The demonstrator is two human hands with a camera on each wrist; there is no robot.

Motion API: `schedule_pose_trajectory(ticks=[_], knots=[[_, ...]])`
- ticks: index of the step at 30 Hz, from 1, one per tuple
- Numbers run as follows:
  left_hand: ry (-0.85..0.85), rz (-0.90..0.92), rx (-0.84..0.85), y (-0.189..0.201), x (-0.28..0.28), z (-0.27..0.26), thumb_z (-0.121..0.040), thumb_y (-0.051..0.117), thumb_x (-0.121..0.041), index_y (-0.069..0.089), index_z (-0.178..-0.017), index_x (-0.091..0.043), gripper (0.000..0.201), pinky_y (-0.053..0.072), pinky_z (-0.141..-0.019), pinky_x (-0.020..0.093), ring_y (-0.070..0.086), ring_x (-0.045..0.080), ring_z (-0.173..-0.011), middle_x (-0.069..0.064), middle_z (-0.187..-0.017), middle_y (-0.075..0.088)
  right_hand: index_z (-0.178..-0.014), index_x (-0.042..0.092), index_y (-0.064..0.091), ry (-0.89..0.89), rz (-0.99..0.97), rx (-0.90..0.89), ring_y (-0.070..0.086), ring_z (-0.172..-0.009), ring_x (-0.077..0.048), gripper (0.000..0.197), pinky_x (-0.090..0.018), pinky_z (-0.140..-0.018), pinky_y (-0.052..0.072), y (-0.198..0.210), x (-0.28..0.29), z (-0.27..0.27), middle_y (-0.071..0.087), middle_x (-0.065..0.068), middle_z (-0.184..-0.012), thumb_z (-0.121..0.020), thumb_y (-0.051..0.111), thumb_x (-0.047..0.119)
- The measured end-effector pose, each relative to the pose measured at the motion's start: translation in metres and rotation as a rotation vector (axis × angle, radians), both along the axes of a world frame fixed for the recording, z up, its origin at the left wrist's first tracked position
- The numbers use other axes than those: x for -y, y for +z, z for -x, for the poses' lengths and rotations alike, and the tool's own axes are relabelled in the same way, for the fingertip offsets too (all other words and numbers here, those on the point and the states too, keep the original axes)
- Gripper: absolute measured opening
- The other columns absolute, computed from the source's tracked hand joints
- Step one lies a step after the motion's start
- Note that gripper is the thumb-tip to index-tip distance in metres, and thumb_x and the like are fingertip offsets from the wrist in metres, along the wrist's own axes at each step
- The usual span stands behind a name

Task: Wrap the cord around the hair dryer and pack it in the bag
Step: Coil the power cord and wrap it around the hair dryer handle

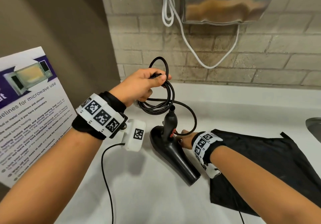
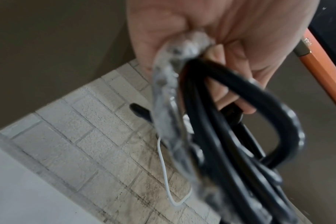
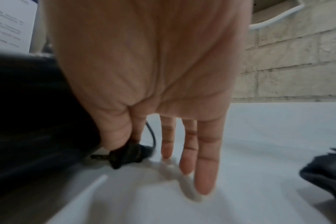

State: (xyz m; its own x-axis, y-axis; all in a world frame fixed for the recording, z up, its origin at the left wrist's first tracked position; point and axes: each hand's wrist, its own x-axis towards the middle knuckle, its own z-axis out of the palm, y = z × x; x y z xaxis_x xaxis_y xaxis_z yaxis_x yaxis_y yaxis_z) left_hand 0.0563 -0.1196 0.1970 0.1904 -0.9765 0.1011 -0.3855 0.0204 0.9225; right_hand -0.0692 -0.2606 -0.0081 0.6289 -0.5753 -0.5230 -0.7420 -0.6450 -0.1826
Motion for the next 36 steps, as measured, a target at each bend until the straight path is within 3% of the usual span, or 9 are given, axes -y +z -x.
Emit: schedule_pose_trajectory(ticks=[4,7,11,17,20,22,27,32,36], knots=[[-0.018,-0.011,-0.027,-0.001,-0.001,-0.001,-0.097,0.041,-0.021,0.058,-0.099,-0.016,0.018,0.013,-0.035,0.013,0.019,0.001,-0.032,-0.02,-0.057,0.059,-0.06,0.015,0.048,-0.126,0.124,0.079,0.057,-0.065,-0.021,0.025,-0.025,-0.057,0.044,-0.008,0.012,-0.004,0.05,0.0,-0.059,-0.084,0.053,0.021],[-0.043,-0.017,-0.043,-0.001,-0.001,-0.002,-0.097,0.04,-0.021,0.058,-0.096,-0.016,0.02,0.011,-0.036,0.013,0.018,0.001,-0.033,-0.019,-0.058,0.058,-0.078,0.017,0.049,-0.13,0.186,0.109,0.063,-0.089,-0.032,0.013,-0.036,-0.076,0.051,-0.016,0.022,0.005,0.063,-0.009,-0.091,-0.089,0.043,0.017],[-0.092,-0.018,-0.046,0.003,-0.003,-0.005,-0.096,0.04,-0.021,0.059,-0.095,-0.016,0.02,0.01,-0.037,0.013,0.018,0.001,-0.033,-0.018,-0.06,0.058,-0.113,0.001,0.048,-0.22,0.268,0.19,0.055,-0.111,-0.033,0.025,-0.033,-0.087,0.043,0.018,0.023,0.016,0.054,-0.019,-0.123,-0.095,0.03,0.004],[-0.104,-0.008,-0.05,0.009,-0.004,-0.004,-0.096,0.038,-0.019,0.059,-0.096,-0.014,0.021,0.01,-0.036,0.015,0.017,0.001,-0.033,-0.016,-0.054,0.057,-0.105,-0.005,0.055,-0.409,0.363,0.717,0.054,-0.098,-0.039,0.022,-0.029,-0.073,0.034,0.084,0.047,0.04,0.052,-0.027,-0.109,-0.09,0.038,-0.004],[-0.085,-0.009,-0.042,0.01,-0.004,-0.005,-0.096,0.038,-0.019,0.059,-0.098,-0.013,0.021,0.009,-0.036,0.016,0.017,0.001,-0.033,-0.016,-0.052,0.056,-0.093,-0.002,0.066,-0.4,0.502,0.968,0.059,-0.086,-0.04,0.018,-0.035,-0.078,0.044,0.107,0.04,0.054,0.064,-0.023,-0.096,-0.089,0.049,0.003],[-0.068,-0.01,-0.029,0.011,-0.004,-0.006,-0.097,0.039,-0.016,0.056,-0.106,-0.002,0.024,0.01,-0.035,0.015,0.017,0.0,-0.032,-0.018,-0.049,0.057,-0.087,0.004,0.066,-0.46,0.493,1.042,0.061,-0.07,-0.035,0.015,-0.038,-0.062,0.05,0.126,0.031,0.066,0.064,-0.017,-0.084,-0.089,0.051,0.007],[0.035,-0.005,-0.007,0.012,0.0,-0.011,-0.096,0.042,-0.014,0.053,-0.119,0.001,0.029,0.014,-0.032,0.011,0.018,-0.001,-0.031,-0.02,-0.045,0.054,-0.067,0.008,0.049,-0.584,0.233,1.116,0.048,-0.054,-0.026,0.025,-0.027,-0.057,0.04,0.162,0.016,0.09,0.051,-0.013,-0.058,-0.092,0.046,0.011],[0.09,0.019,-0.044,0.009,0.004,-0.013,-0.097,0.042,-0.018,0.057,-0.112,-0.009,0.023,0.013,-0.033,0.012,0.019,0.0,-0.031,-0.017,-0.047,0.055,-0.072,0.011,0.045,-0.511,-0.387,1.587,0.051,-0.044,-0.014,0.026,-0.024,-0.054,0.045,0.187,-0.019,0.095,0.054,-0.005,-0.051,-0.097,0.037,0.01],[0.149,0.026,-0.115,0.005,0.008,-0.009,-0.097,0.042,-0.02,0.056,-0.113,-0.005,0.026,0.015,-0.032,0.011,0.02,0.001,-0.03,-0.006,-0.075,0.058,-0.08,0.012,0.046,-0.261,-0.706,1.851,0.063,-0.055,-0.01,0.018,-0.019,-0.058,0.053,0.197,-0.051,0.081,0.064,0.002,-0.059,-0.072,0.057,0.023]])
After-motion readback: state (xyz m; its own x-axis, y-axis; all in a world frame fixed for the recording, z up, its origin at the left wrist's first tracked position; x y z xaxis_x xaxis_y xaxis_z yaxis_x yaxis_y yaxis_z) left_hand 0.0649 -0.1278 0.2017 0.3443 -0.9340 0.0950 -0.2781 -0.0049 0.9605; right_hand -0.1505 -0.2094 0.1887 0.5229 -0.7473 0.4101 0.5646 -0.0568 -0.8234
